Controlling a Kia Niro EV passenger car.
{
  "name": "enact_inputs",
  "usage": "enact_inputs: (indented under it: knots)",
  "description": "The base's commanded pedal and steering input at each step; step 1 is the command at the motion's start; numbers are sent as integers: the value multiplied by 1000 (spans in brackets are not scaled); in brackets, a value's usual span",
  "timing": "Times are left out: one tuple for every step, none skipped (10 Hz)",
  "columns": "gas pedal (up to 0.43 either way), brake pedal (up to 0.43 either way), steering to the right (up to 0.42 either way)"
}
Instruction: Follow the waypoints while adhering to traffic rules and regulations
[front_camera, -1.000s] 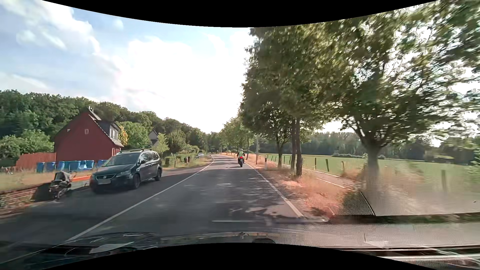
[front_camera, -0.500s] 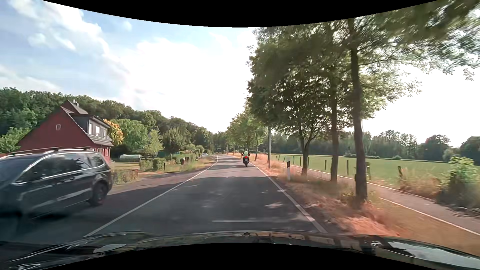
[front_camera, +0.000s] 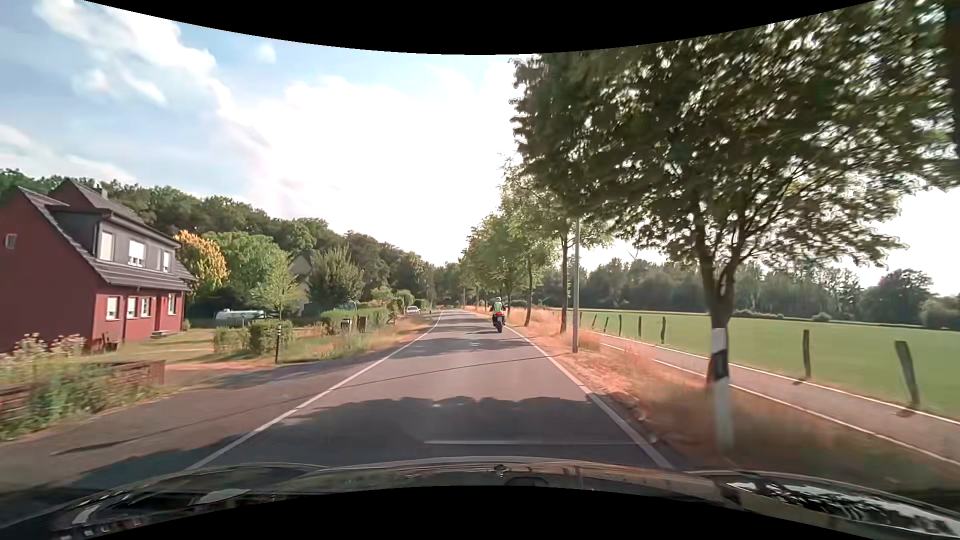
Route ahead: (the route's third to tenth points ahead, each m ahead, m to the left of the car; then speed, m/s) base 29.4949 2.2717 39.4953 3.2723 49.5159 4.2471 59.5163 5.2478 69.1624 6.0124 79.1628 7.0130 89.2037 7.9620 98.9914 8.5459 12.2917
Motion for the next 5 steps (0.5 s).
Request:
enact_inputs:
  knots:
    - [157, 0, -19]
    - [157, 0, -21]
    - [157, 0, -22]
    - [157, 0, -22]
    - [157, 0, -22]
